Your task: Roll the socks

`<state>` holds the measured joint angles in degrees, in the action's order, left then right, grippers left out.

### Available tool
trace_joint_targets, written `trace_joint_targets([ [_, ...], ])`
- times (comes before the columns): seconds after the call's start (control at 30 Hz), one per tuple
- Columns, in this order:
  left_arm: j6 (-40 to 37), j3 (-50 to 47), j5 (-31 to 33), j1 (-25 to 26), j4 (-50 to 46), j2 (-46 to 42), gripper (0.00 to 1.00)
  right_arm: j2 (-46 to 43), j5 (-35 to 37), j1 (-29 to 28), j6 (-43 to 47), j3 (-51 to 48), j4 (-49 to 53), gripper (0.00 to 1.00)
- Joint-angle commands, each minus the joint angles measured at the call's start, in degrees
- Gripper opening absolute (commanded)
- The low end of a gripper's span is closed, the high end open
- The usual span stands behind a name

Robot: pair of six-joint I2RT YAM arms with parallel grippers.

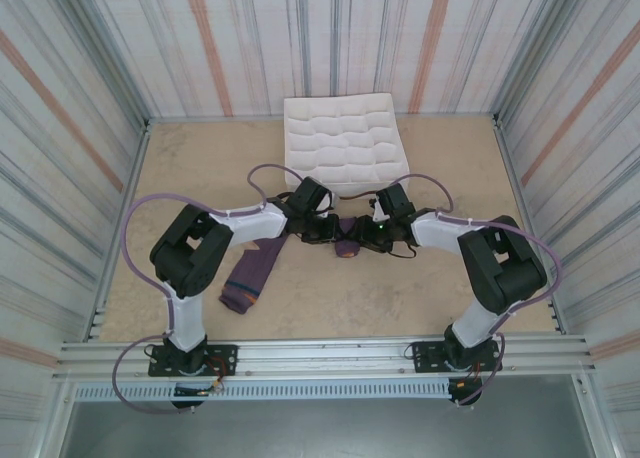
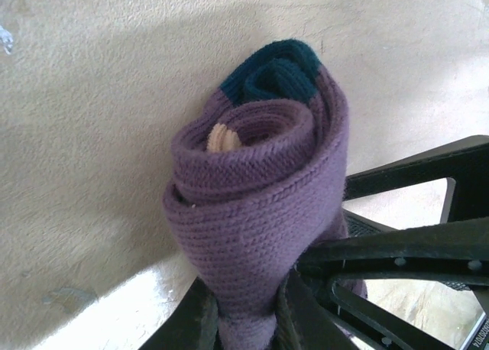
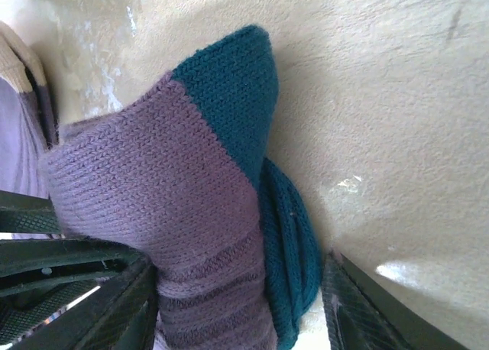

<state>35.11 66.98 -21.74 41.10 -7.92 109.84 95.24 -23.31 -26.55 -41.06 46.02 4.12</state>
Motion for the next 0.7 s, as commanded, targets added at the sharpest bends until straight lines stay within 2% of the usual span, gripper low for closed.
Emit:
trace_joint_targets([
  [0.0,-1.7,0.1,-0.2,0.8,-2.7,1.3,0.01,2.4,-0.1,-0.2,1.3,-1.5,-0.1,0.45],
  [0.13,-0.9,-0.3,-1.5,0.4,-1.6,1.5,0.06,1.7,-0.8,-0.5,0.2,-3.9,-2.8,0.3],
  [0.23,1.0,-1.8,-3.3,-0.5,0.6,1.2,0.15,1.0,-0.8,-0.4,-0.7,-6.0,-5.2,0.16],
  [0.37,2.6,-4.1,-4.5,-1.6,2.8,-0.9,0.33,0.2,-1.2,-0.4,-0.7,-7.5,-7.4,0.02],
  [0.57,4.1,-7.3,-8.3,-2.8,7.8,-4.2,0.52,-2.1,-1.4,-0.7,0.5,-7.5,-7.0,0.0],
  [0.67,3.7,-9.6,-9.1,-3.6,10.4,-7.5,0.58,-3.7,-1.4,-0.7,2.1,-6.1,-4.5,0.0],
])
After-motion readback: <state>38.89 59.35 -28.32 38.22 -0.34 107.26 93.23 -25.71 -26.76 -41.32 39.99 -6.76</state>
